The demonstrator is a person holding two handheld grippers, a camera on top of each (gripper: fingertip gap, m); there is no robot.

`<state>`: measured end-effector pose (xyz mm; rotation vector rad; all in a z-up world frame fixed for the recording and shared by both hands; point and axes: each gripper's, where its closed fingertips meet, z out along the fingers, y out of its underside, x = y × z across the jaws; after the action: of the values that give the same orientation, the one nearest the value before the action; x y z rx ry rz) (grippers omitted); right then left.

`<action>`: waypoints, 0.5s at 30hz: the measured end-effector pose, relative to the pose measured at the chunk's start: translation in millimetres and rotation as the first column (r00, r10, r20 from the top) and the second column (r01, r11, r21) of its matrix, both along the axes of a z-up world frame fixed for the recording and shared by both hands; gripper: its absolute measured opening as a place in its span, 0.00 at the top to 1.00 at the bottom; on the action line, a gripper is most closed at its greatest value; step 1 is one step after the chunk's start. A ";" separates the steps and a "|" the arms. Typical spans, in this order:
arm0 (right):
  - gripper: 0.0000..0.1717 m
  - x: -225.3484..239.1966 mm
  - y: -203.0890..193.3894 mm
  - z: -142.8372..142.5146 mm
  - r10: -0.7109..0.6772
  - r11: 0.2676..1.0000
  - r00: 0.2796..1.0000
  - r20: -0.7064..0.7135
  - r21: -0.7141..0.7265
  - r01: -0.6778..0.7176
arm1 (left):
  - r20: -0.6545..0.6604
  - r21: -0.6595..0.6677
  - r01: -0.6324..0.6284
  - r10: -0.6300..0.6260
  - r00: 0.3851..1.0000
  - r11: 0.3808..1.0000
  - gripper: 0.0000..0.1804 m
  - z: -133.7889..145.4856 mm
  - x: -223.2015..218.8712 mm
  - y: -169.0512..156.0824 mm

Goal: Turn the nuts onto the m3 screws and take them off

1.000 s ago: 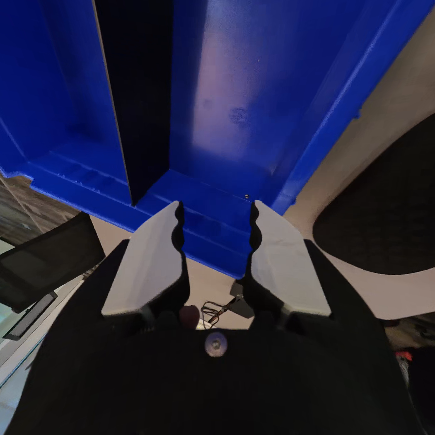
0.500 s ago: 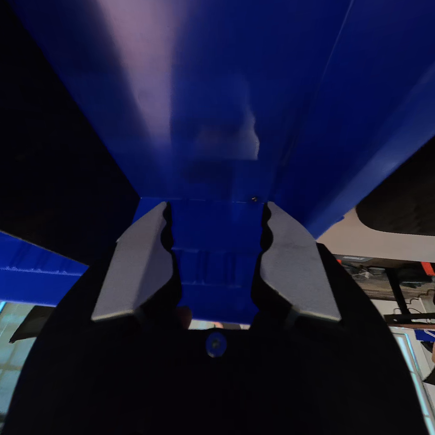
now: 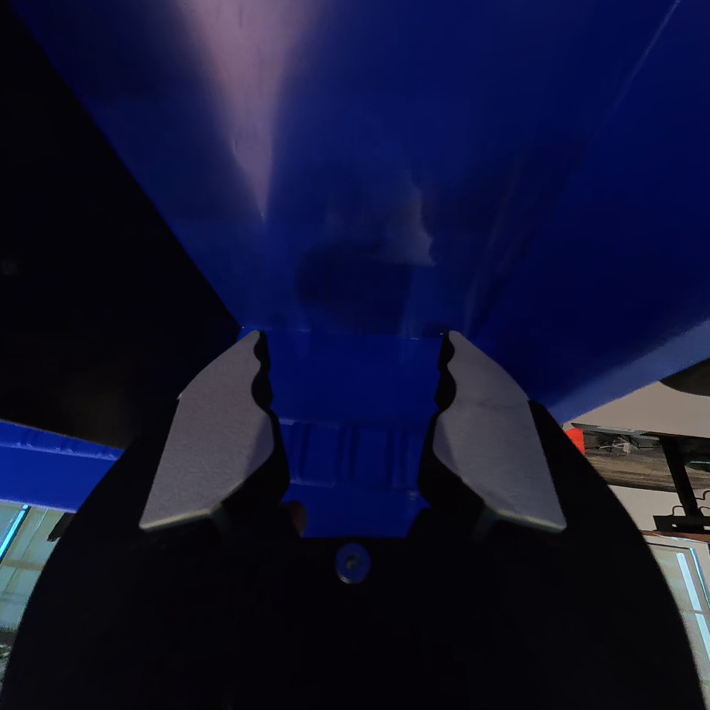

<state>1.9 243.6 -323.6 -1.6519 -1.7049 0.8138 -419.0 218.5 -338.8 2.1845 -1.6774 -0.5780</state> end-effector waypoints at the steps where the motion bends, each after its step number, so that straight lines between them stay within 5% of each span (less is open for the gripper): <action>1: 1.00 0.0 0.0 0.0 0.000 1.000 1.000 0.001 0.001 0.000 | -0.008 0.003 0.004 -0.004 1.000 1.000 0.53 -0.6 -0.8 0.8; 7: 1.00 0.0 0.1 0.0 0.000 1.000 1.000 0.000 0.000 0.000 | -0.015 0.026 -0.031 0.032 0.999 0.999 0.57 0.4 -2.2 1.3; 10: 1.00 0.0 0.1 -0.1 0.001 1.000 1.000 0.001 0.000 -0.001 | -0.003 0.051 -0.115 0.115 0.993 0.992 0.68 11.6 0.0 1.7; 15: 1.00 0.0 0.0 -0.5 0.002 1.000 1.000 0.003 0.002 -0.002 | 0.025 -0.061 -0.229 0.231 0.973 0.972 0.75 12.9 7.5 -17.5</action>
<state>1.9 243.6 -324.0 -1.6515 -1.7091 0.8105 -411.5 201.0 -325.8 2.3142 -1.4091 -0.4286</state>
